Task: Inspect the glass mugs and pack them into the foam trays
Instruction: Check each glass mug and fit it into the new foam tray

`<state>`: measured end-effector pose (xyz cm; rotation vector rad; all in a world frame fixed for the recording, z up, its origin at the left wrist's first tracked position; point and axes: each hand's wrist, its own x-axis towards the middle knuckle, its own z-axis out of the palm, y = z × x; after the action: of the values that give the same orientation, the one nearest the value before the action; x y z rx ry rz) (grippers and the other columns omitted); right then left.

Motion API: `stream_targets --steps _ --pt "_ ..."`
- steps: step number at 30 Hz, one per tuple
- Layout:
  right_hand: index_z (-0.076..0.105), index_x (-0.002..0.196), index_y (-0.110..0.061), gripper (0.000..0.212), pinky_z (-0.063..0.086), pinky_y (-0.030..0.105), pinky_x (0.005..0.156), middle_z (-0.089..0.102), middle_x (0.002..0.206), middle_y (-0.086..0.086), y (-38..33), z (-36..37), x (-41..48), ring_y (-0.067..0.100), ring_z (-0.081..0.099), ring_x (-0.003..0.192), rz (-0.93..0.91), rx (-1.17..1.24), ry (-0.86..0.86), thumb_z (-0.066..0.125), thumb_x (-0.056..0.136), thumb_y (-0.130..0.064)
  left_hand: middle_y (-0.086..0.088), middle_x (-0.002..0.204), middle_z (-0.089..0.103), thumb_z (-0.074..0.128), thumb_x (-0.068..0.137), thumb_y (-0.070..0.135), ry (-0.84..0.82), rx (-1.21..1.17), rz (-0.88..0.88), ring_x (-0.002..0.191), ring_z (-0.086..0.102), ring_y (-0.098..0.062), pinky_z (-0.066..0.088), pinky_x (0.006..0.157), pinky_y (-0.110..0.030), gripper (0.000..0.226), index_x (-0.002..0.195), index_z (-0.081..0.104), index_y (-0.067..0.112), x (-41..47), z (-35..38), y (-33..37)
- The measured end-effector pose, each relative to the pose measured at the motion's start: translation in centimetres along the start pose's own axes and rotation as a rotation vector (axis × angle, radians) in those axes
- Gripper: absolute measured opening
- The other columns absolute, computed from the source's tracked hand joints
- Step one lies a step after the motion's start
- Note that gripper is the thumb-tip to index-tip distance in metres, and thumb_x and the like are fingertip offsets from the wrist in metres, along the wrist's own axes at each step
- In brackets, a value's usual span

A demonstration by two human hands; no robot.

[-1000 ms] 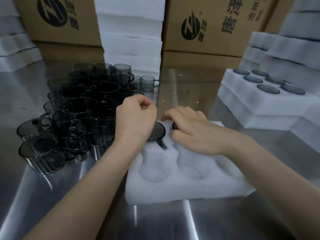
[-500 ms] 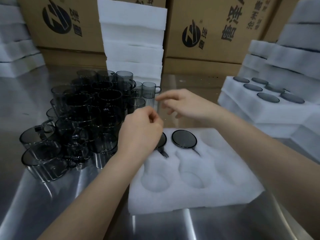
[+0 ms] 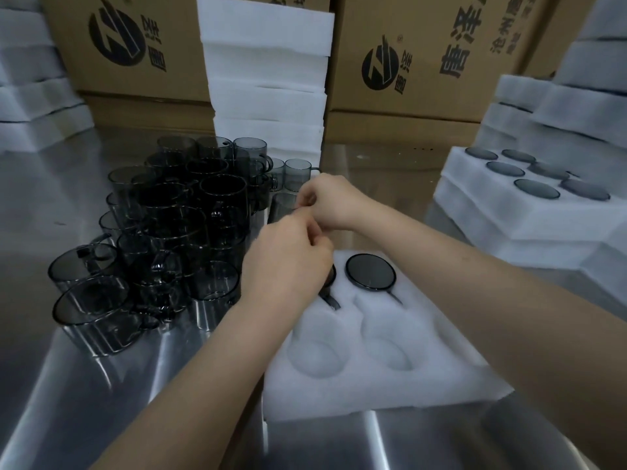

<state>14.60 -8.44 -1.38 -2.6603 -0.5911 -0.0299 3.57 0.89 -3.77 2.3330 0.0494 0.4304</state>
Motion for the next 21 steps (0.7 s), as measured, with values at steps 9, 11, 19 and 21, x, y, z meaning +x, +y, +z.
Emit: stream_targets --steps 9,11,19,21 --pt "0.063 0.078 -0.013 0.019 0.053 0.023 0.051 0.068 0.068 0.005 1.9 -3.7 -6.9 0.013 0.063 0.052 0.074 0.818 0.153 0.079 0.081 -0.023 0.001 0.143 0.036 0.071 0.080 0.021 0.048 -0.177 0.231 0.121 0.049 -0.015 0.040 0.098 -0.026 0.073 0.145 0.038 0.016 0.3 0.6 -0.1" --pt "0.060 0.094 -0.015 0.026 0.054 0.026 0.053 0.067 0.078 0.005 2.3 -3.5 -7.9 0.014 0.063 0.054 0.063 0.926 0.185 0.080 0.079 -0.020 -0.001 0.142 0.038 0.076 0.078 0.019 0.010 -0.231 0.273 0.126 0.046 -0.014 0.037 0.101 -0.023 0.076 0.144 0.039 0.013 0.4 0.6 0.2" --pt "0.056 0.128 -0.011 0.063 0.059 0.034 0.064 0.059 0.100 0.018 3.8 -3.1 -9.3 0.024 0.068 0.069 0.015 1.141 0.060 0.074 0.068 -0.009 0.003 0.127 0.048 0.086 0.066 0.033 -0.127 -0.263 0.269 0.115 0.053 -0.014 0.046 0.098 -0.032 0.079 0.133 0.048 0.019 1.4 -0.1 1.2" --pt "0.056 0.122 -0.011 0.059 0.061 0.040 0.066 0.057 0.109 0.016 4.0 -2.9 -9.3 0.025 0.068 0.074 0.015 1.103 0.109 0.077 0.067 -0.011 0.003 0.118 0.052 0.086 0.065 0.032 -0.106 -0.225 0.282 0.111 0.055 -0.015 0.046 0.095 -0.029 0.074 0.129 0.052 0.017 2.0 -0.2 1.5"
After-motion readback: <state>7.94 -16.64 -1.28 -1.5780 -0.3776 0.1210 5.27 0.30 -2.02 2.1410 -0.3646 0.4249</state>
